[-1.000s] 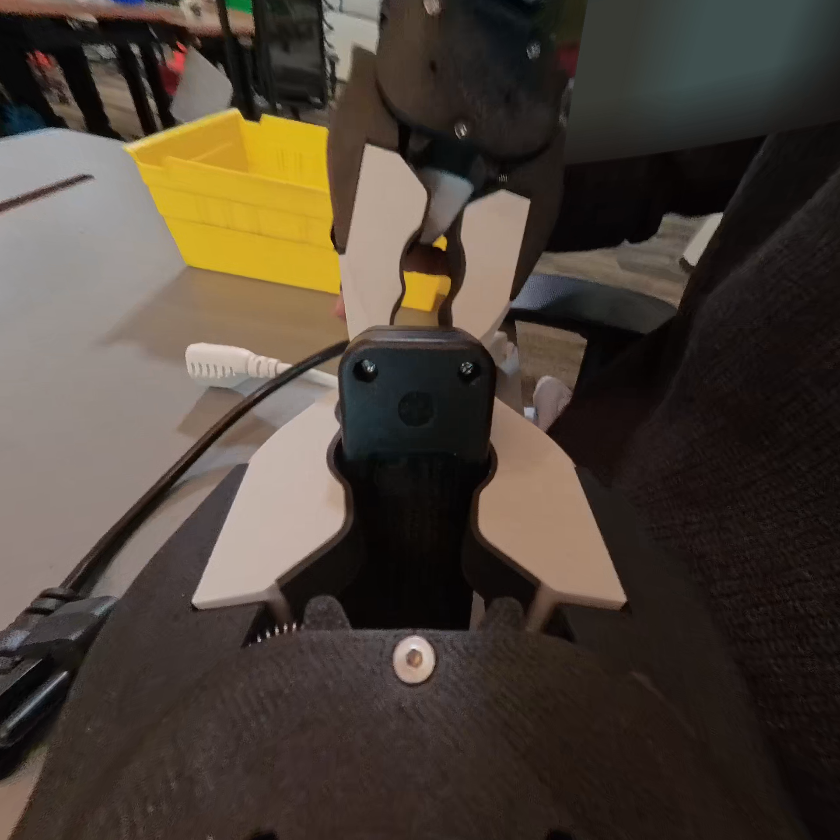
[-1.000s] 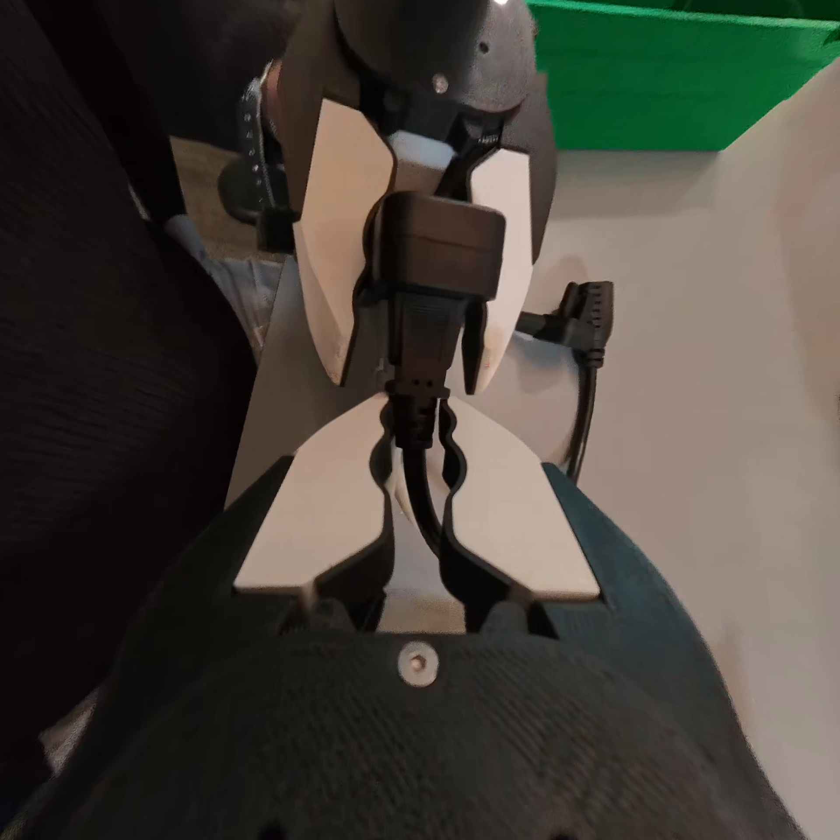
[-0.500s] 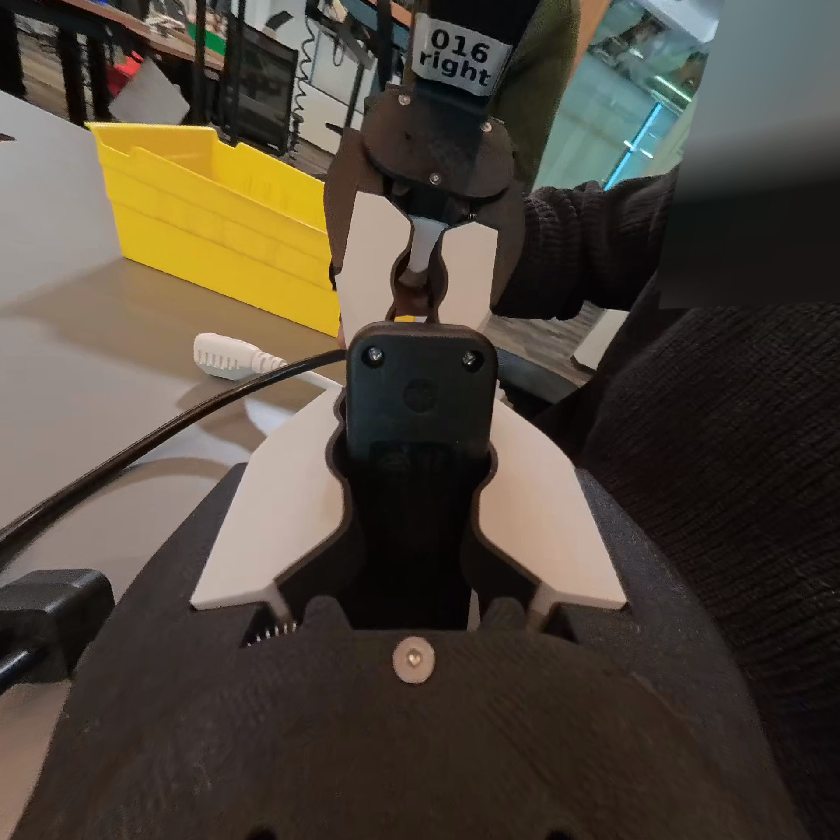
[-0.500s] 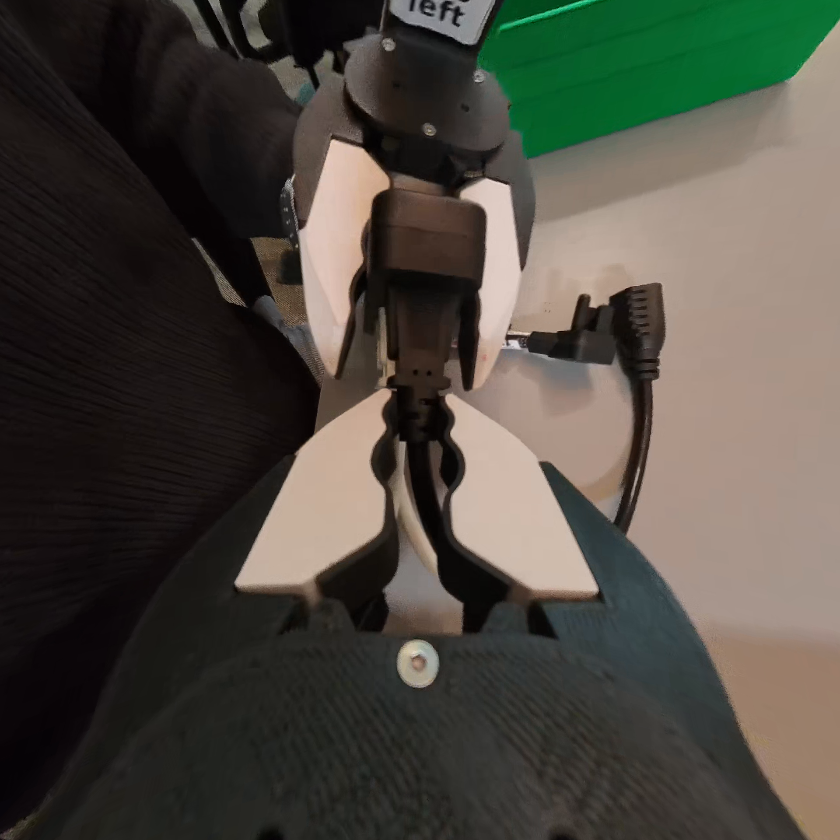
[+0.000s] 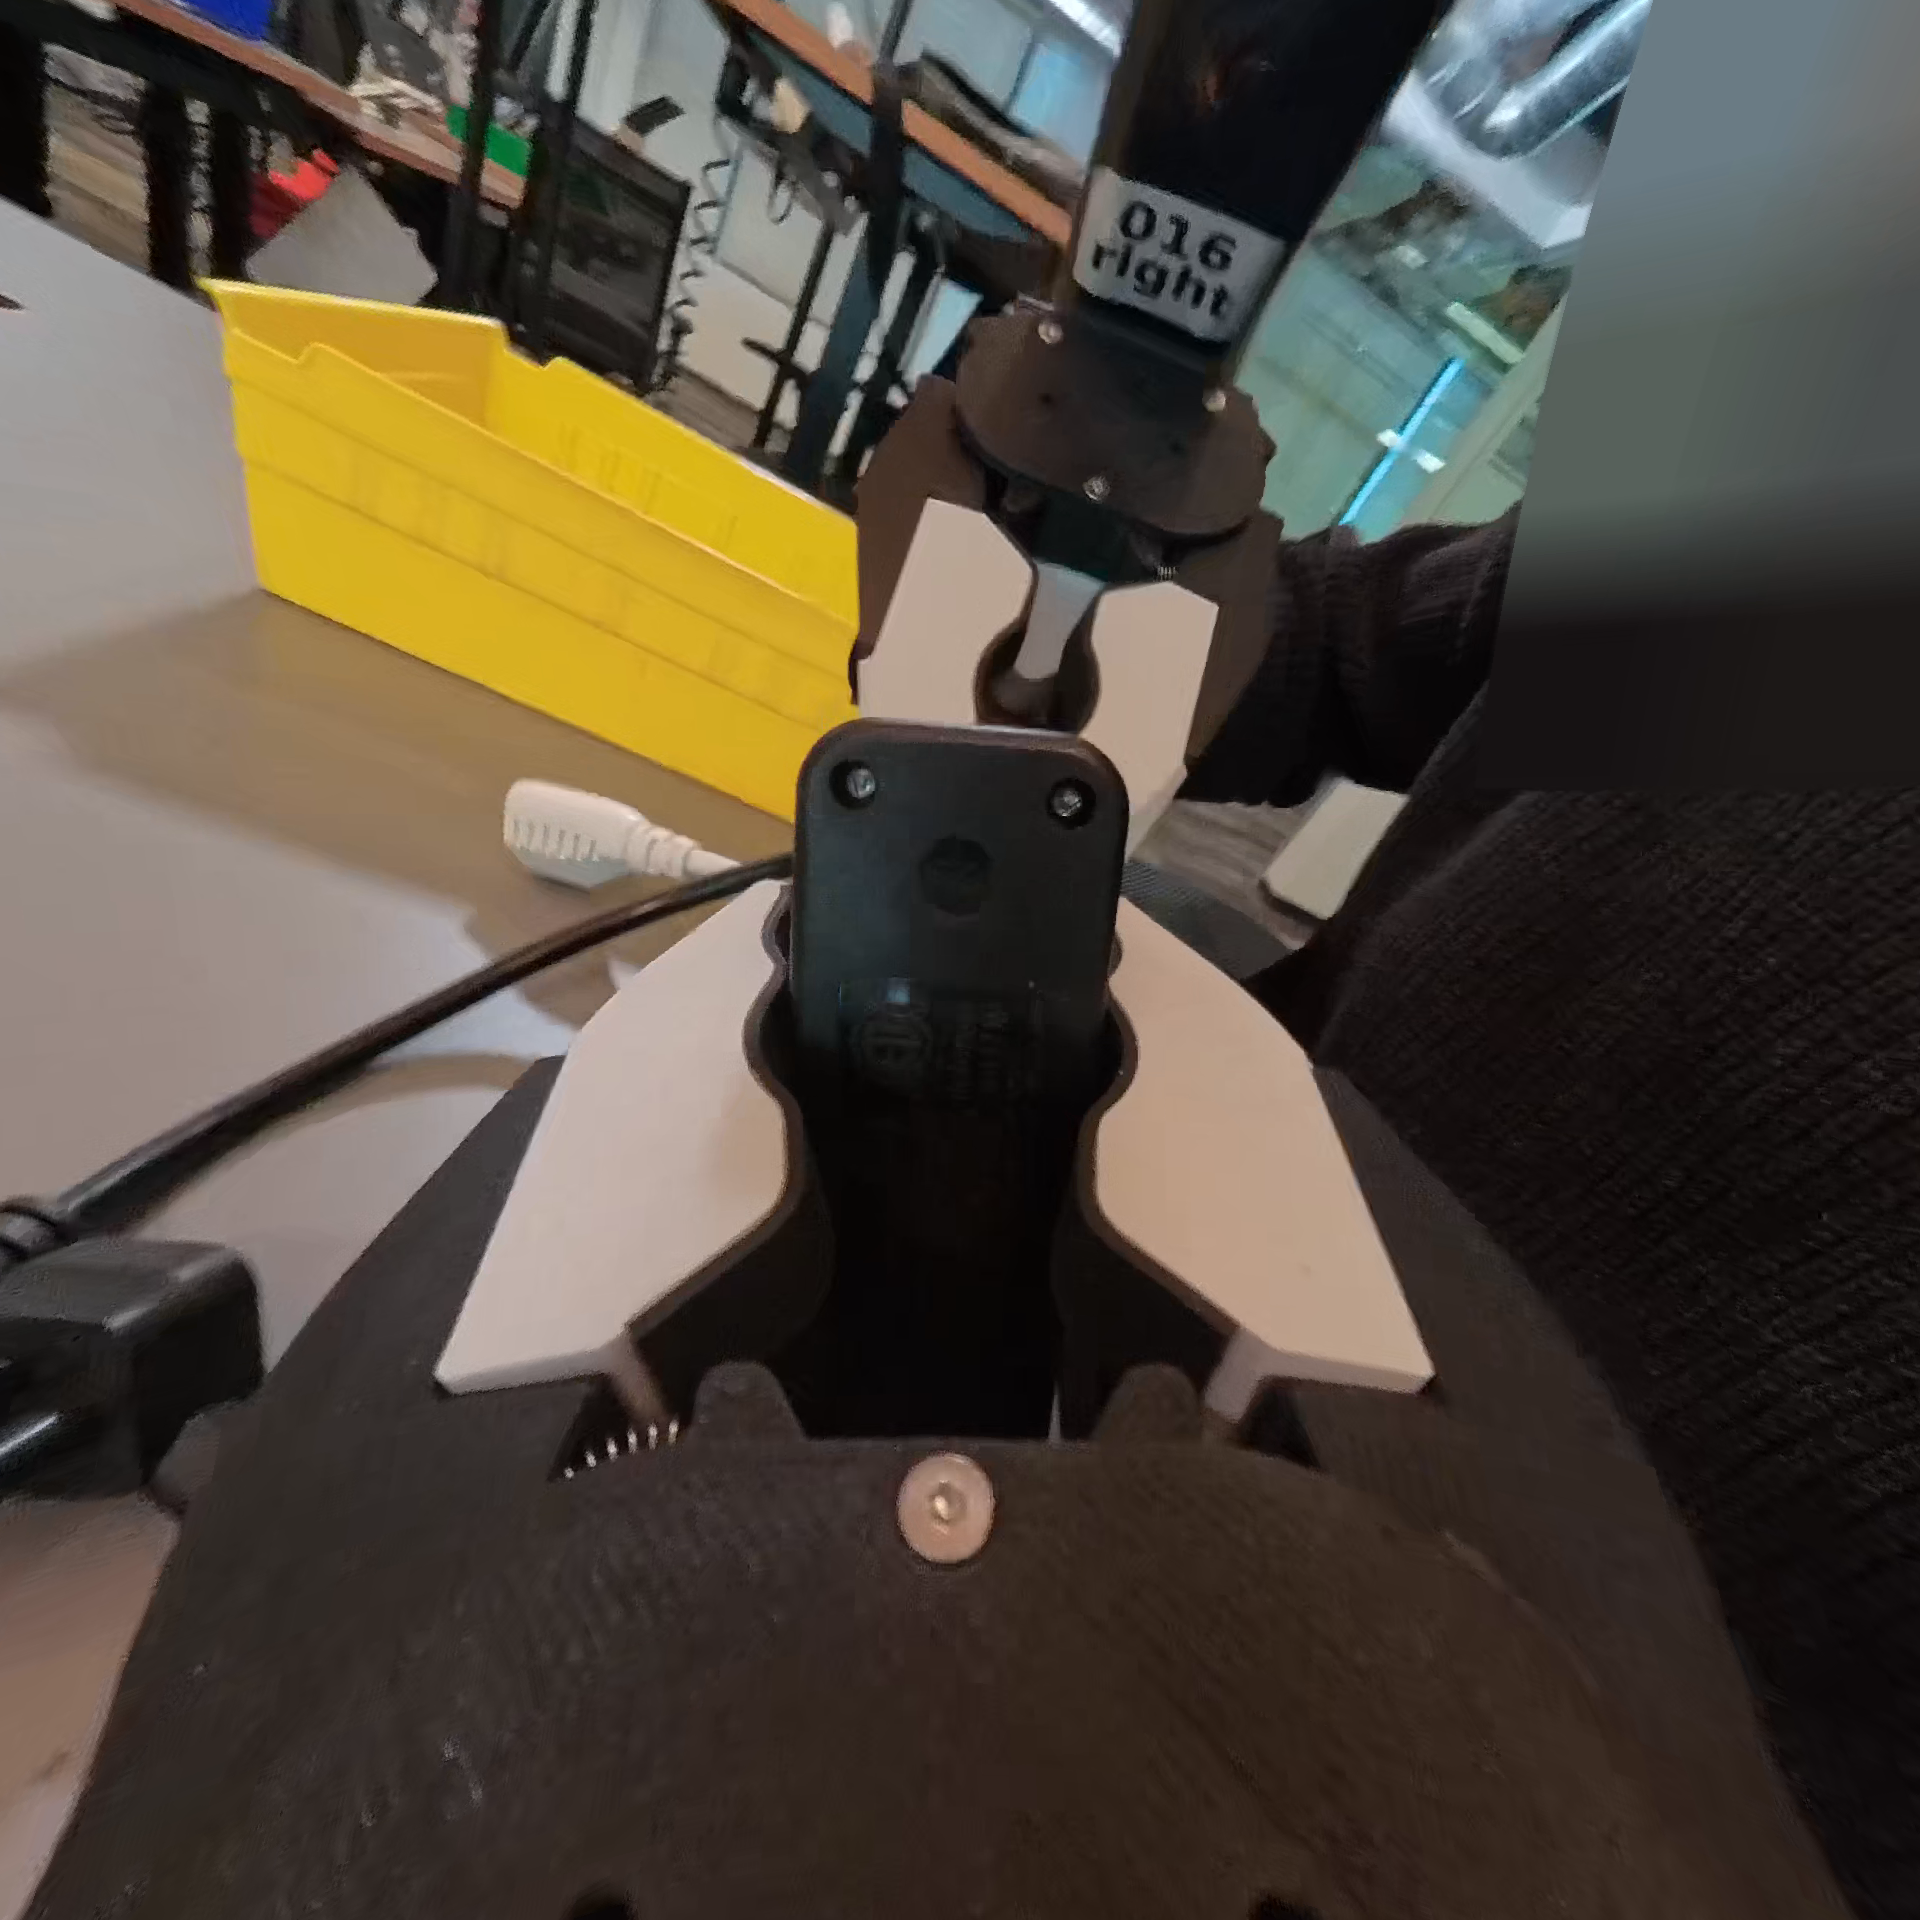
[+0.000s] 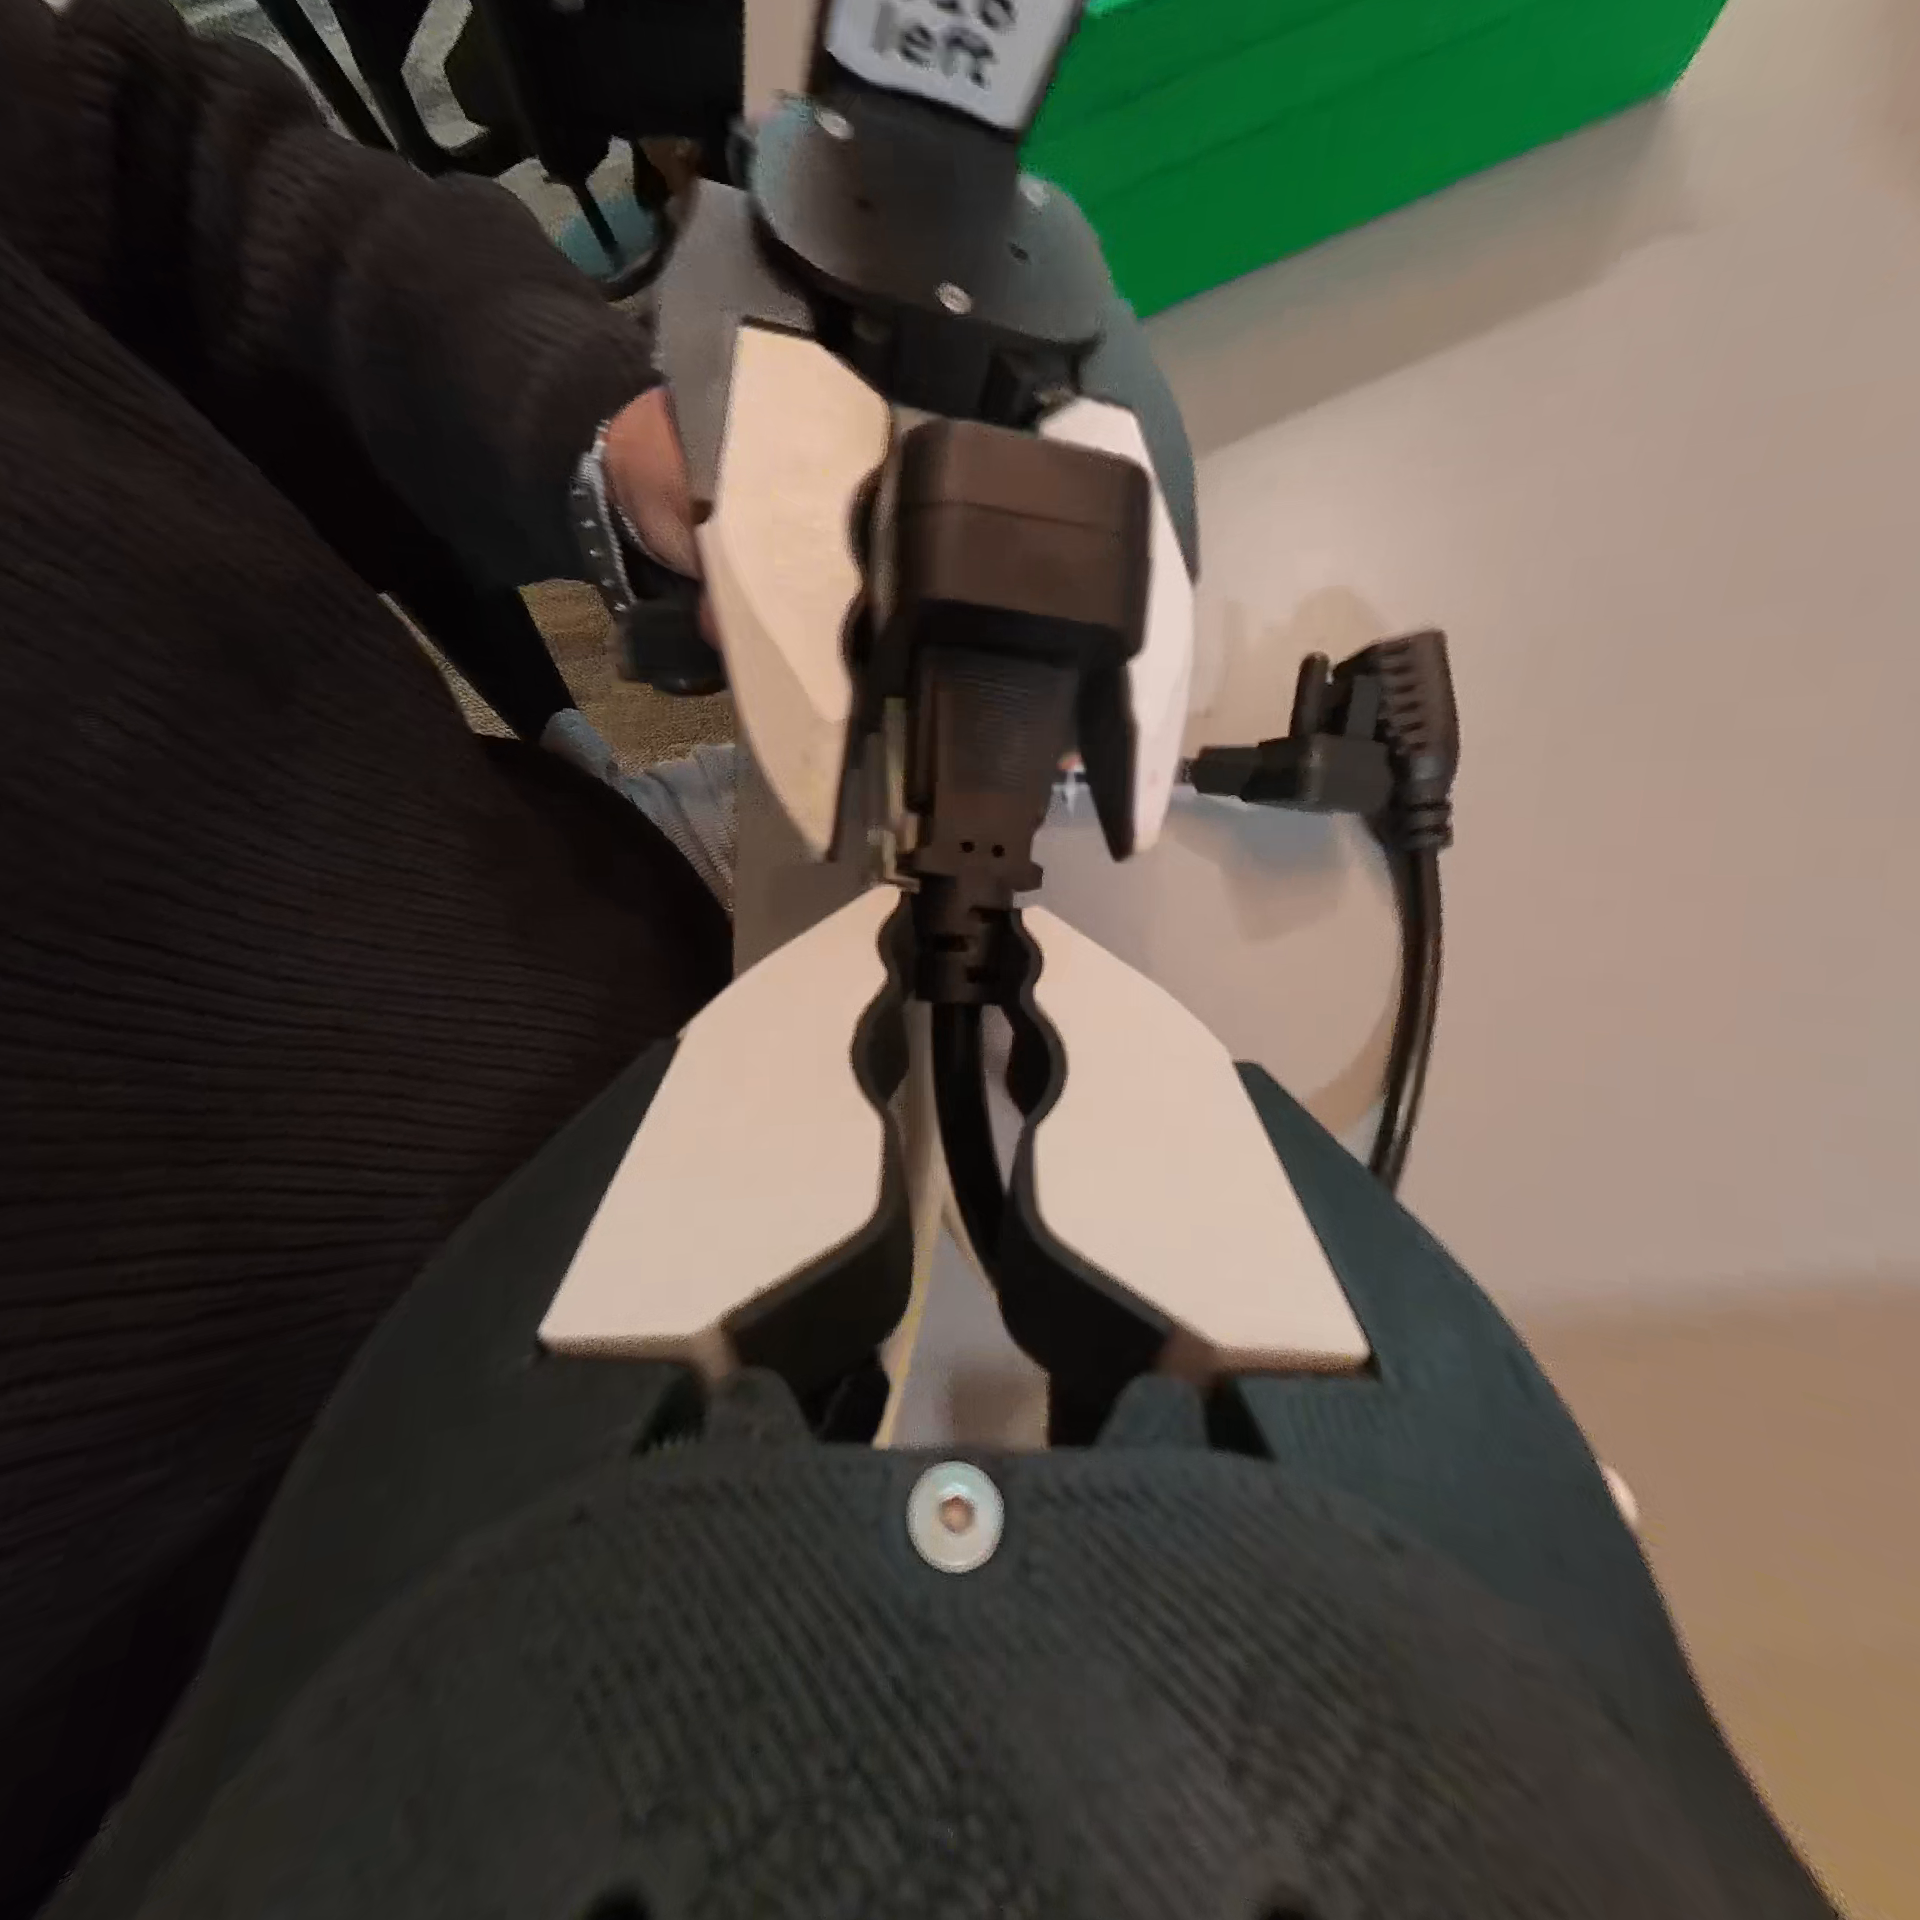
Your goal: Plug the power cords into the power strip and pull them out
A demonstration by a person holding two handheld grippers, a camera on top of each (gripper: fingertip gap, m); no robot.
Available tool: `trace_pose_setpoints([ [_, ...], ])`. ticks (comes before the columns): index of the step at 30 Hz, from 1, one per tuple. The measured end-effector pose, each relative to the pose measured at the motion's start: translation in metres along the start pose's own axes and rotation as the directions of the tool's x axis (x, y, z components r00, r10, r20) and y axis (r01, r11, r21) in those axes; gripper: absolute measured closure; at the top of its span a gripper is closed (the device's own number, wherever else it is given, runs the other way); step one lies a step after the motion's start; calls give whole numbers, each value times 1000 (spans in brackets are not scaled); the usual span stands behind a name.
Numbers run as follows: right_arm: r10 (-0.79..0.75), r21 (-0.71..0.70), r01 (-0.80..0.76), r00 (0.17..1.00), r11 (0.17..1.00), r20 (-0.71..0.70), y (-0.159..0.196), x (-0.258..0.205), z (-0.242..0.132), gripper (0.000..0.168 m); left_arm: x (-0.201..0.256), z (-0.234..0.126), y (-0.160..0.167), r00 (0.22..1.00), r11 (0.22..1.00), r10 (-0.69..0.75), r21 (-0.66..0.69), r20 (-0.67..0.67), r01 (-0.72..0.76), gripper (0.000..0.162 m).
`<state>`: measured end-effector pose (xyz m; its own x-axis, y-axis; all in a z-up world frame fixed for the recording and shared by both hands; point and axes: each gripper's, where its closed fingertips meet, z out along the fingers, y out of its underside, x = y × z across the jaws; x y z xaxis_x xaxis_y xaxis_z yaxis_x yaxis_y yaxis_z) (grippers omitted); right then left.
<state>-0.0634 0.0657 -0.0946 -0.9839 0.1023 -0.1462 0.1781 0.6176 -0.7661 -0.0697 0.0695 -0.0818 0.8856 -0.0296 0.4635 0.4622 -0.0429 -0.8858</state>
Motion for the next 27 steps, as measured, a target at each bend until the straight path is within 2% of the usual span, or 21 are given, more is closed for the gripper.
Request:
trace_pose_setpoints([
  [2, -50, 7, 50, 999, 999, 13, -3, -11, -4, 151, 8, 0, -2, 998, 1000, -26, 15, -60, 27, 109],
  [4, -19, 33, 17, 998, 999, 60, -3, -13, -7, 151, 13, 1, 0, 991, 998, -60, 11, -121, 62, 109],
  [10, 52, 57, -54, 998, 997, 34, 4, -4, -11, 152, 8, 6, 0, 994, 995, -93, 16, -59, 94, 110],
  [14, -46, 53, 44, 998, 998, 39, 4, -14, -12, 152, 14, 8, 4, 985, 994, -105, -10, -136, 104, 109],
  [16, 0, 107, -9, 997, 994, 78, 1, -9, -15, 152, 19, 8, -1, 982, 992, -115, 24, -150, 120, 111],
  [18, 5, 137, -7, 1000, 991, 12, 2, 5, -14, 152, 11, 7, -4, 994, 995, -93, 30, -65, 96, 110],
  [21, 118, 123, -117, 993, 985, -2, 6, 7, -7, 151, 1, 4, 0, 994, 994, -105, 11, 3, 105, 110],
  [26, 18, 92, -21, 1000, 996, 25, 2, -18, -10, 151, 8, -1, 2, 979, 984, -174, 31, -108, 178, 109],
  [27, 41, 93, -44, 998, 995, 40, 3, -17, -10, 151, 8, 0, 2, 971, 977, -204, 31, -122, 209, 109],
])
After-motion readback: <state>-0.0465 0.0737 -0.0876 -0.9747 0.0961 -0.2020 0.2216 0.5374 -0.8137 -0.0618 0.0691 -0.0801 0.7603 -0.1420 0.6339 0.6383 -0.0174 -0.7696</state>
